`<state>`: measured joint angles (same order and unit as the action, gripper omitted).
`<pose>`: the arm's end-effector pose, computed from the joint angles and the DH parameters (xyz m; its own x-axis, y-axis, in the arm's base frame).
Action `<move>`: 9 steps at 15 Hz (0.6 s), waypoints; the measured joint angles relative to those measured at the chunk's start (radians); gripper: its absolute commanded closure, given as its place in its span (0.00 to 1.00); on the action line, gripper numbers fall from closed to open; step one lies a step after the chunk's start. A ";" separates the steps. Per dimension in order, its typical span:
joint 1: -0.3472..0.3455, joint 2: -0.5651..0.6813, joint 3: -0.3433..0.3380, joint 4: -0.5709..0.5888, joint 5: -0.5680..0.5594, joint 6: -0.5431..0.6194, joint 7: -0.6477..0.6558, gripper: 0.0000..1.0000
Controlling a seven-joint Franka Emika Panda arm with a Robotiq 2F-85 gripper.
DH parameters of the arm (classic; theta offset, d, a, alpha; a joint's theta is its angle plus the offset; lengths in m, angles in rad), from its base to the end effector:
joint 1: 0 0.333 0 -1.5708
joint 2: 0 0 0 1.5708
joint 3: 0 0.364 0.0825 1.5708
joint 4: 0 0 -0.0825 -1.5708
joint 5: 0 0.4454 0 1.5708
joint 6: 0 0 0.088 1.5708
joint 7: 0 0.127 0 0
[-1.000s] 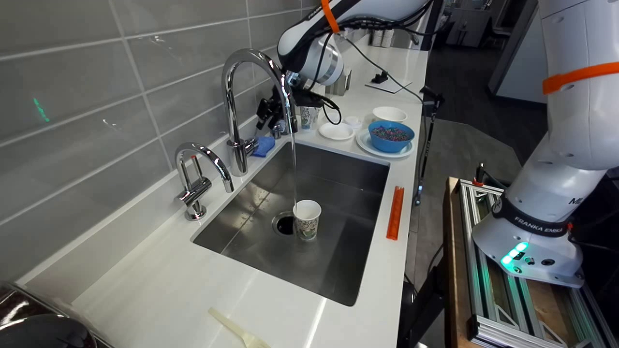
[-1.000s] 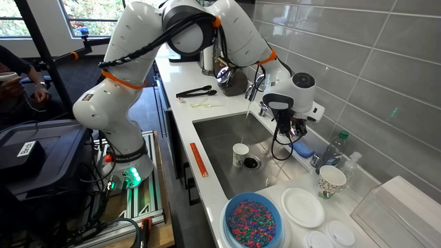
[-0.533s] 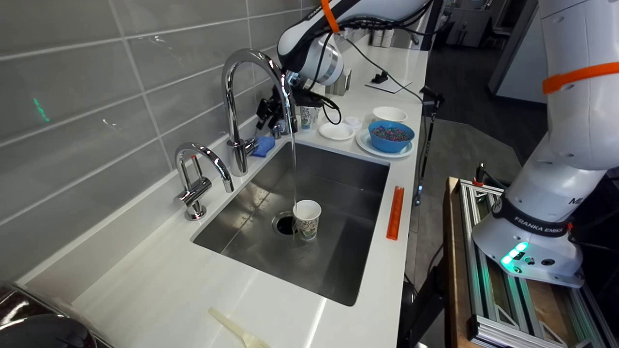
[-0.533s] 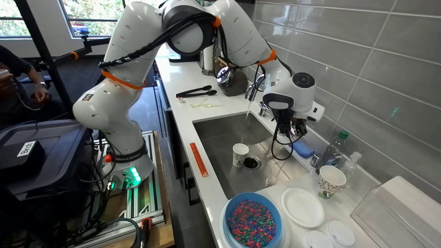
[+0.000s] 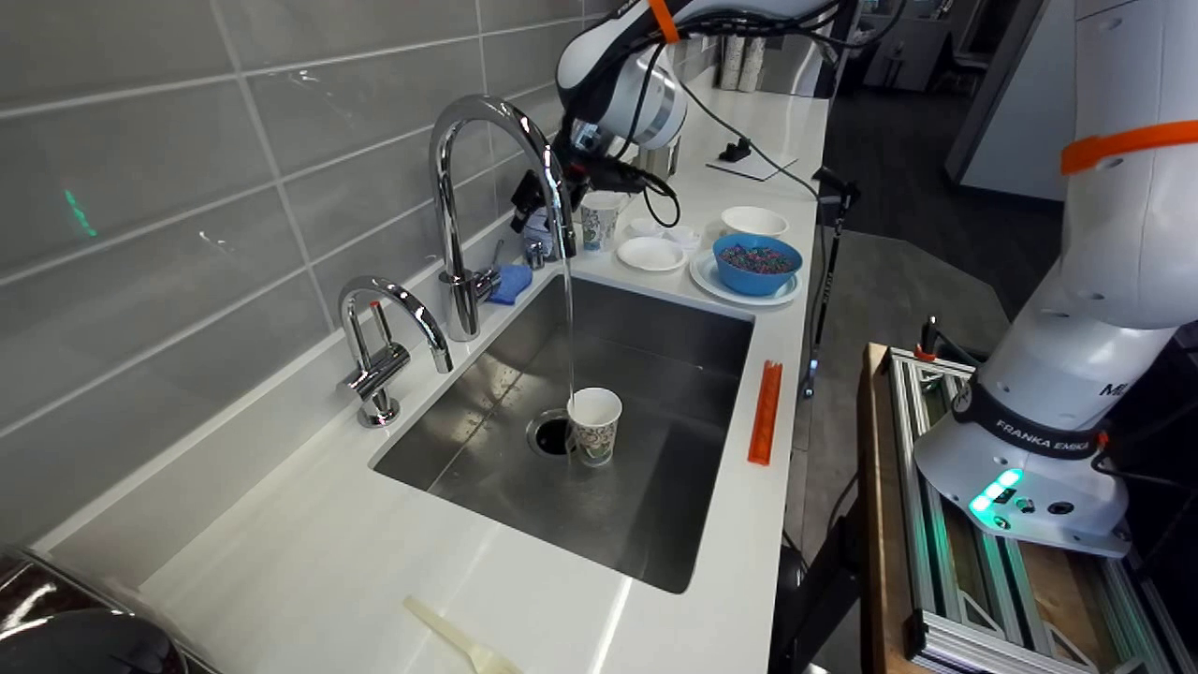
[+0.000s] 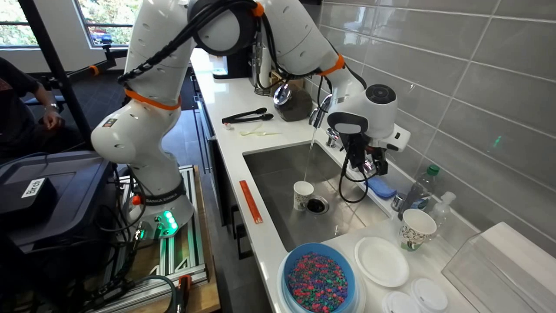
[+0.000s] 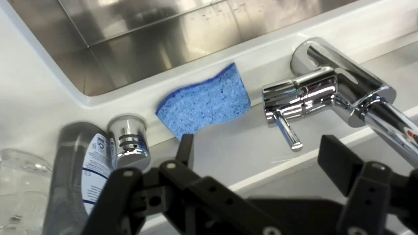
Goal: Put the cup in the sink and turn on the tap
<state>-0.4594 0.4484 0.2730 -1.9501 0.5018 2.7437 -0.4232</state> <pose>0.7003 -0.1591 0.2698 0.8822 -0.2812 0.3777 -0.1695 -0.9380 -0.3023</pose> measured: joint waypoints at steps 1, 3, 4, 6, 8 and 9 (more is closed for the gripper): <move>0.000 -0.029 -0.010 -0.034 0.000 -0.014 -0.007 0.00; 0.002 -0.092 -0.032 -0.111 0.000 -0.061 -0.037 0.00; 0.005 -0.127 -0.046 -0.154 -0.002 -0.089 -0.057 0.00; 0.024 -0.197 -0.080 -0.244 -0.011 -0.134 -0.102 0.00; 0.056 -0.270 -0.118 -0.342 -0.021 -0.155 -0.154 0.00; 0.077 -0.306 -0.135 -0.390 -0.024 -0.155 -0.176 0.00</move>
<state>-0.3829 0.1427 0.1385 -2.3398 0.4777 2.5890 -0.5997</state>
